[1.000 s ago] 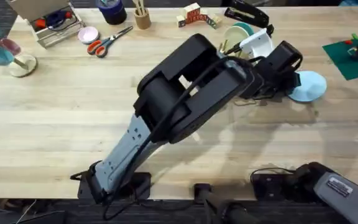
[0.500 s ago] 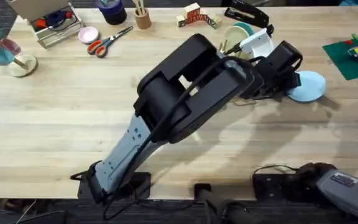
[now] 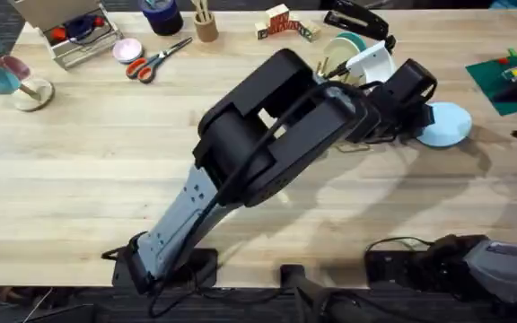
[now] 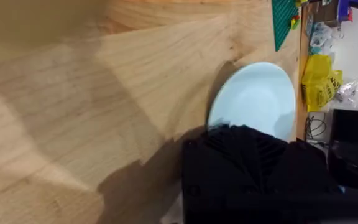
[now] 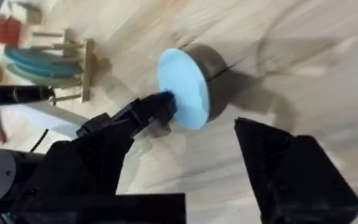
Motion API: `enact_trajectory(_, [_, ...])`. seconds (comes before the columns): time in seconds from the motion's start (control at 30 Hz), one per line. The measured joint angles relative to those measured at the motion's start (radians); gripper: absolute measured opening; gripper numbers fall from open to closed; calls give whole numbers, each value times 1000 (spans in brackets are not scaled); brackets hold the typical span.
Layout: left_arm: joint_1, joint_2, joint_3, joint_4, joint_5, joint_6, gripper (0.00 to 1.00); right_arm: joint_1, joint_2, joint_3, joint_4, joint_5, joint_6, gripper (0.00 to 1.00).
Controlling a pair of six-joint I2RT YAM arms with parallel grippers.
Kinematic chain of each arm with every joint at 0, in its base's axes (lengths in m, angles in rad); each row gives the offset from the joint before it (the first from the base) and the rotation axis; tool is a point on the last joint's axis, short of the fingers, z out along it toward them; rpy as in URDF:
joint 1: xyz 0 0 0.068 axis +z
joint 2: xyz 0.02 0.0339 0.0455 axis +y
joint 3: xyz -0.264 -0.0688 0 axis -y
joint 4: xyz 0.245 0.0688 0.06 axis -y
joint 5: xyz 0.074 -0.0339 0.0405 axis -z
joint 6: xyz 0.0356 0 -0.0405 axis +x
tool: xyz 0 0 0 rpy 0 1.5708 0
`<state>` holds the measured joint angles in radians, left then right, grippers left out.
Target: Pick up the plates from the table one by one and place each into a slot on the dish rack.
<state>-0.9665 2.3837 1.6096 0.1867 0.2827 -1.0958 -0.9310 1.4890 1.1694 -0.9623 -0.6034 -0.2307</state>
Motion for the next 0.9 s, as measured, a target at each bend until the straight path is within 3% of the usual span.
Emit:
enact_trajectory(0.6, [0, 0, 0, 0, 0, 0, 39, 10, 248, 0, 72, -125, -162, 983])
enact_trajectory(0.9, [0, 0, 0, 0, 0, 0, 39, 86, 326, 0, 124, -131, -171, 948])
